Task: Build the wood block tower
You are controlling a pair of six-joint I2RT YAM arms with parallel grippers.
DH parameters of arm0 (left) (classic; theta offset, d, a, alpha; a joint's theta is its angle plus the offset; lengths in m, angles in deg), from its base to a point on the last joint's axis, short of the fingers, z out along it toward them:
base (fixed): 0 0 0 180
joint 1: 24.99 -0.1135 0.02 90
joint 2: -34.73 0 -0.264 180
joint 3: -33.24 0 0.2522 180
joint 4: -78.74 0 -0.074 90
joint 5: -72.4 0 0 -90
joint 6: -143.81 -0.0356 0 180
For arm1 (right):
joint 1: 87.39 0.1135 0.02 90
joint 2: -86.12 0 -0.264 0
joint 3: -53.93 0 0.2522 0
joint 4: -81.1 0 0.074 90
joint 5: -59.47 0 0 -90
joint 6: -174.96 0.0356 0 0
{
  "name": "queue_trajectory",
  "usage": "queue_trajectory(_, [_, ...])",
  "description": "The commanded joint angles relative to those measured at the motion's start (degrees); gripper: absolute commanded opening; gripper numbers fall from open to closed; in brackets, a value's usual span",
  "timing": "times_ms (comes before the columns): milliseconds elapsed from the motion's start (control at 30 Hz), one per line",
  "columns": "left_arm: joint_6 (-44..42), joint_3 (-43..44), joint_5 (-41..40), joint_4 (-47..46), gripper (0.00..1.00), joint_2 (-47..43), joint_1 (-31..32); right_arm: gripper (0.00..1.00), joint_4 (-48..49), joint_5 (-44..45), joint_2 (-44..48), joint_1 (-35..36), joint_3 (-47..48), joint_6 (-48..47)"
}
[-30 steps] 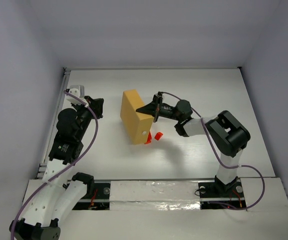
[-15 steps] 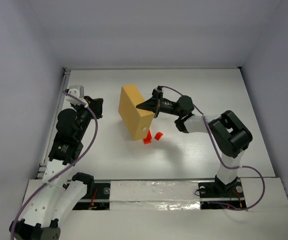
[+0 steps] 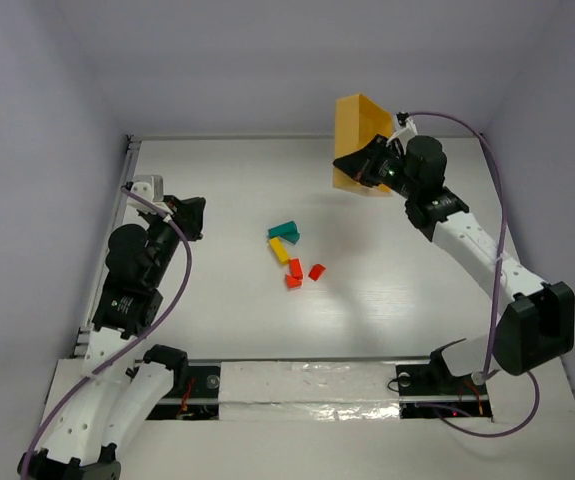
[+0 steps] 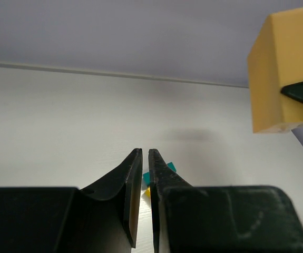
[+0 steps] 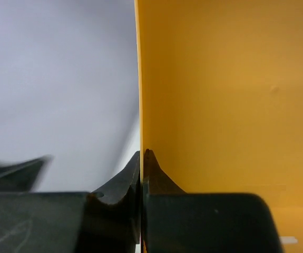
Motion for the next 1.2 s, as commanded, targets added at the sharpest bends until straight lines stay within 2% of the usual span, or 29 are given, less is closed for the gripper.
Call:
queue_trajectory(0, [0.88, 0.20, 2.51, -3.05, 0.08, -1.97, -0.35, 0.00, -27.55, 24.74, -2.02, -0.65, 4.95, -24.43])
queue_trajectory(100, [1.06, 0.11, 2.86, -3.22, 0.09, -3.19, -0.35, 0.00, -32.18, 30.61, -8.68, -0.65, 9.23, -28.65])
queue_trajectory(200, [1.24, 0.11, 2.42, -3.05, 0.09, -4.34, -0.35, 0.00, -32.13, 37.91, -14.22, -1.17, 10.14, -30.86])
queue_trajectory(467, [1.06, 0.82, 1.02, -1.47, 0.11, -7.59, 2.20, 0.00, -26.16, 37.04, -22.84, -3.02, 9.17, -33.93])
queue_trajectory(600, [0.80, 0.73, -0.30, -0.33, 0.12, -8.56, 3.78, 0.00, -25.53, 40.29, -24.51, -3.55, 9.44, -34.99])
queue_trajectory(867, [-0.78, 0.64, -4.76, 0.56, 0.16, -10.05, 4.92, 0.01, -25.89, 39.68, -26.36, -3.55, 8.21, -33.50])
queue_trajectory(967, [-0.96, 0.64, -4.96, 0.56, 0.17, -9.79, 4.93, 0.10, -25.80, 40.38, -25.49, -3.55, 7.42, -32.53])
queue_trajectory(1000, [-0.96, 0.55, -4.96, 0.56, 0.18, -9.70, 4.93, 0.16, -26.06, 40.73, -25.22, -3.55, 7.50, -32.27])
queue_trajectory(1033, [-1.05, 0.47, -4.96, 0.56, 0.18, -9.62, 4.93, 0.26, -26.24, 41.17, -24.70, -3.55, 7.59, -31.83])
queue_trajectory(1167, [-1.40, 0.38, -5.39, 0.56, 0.20, -9.44, 4.93, 0.41, -26.06, 42.14, -22.94, -3.55, 7.06, -30.87])
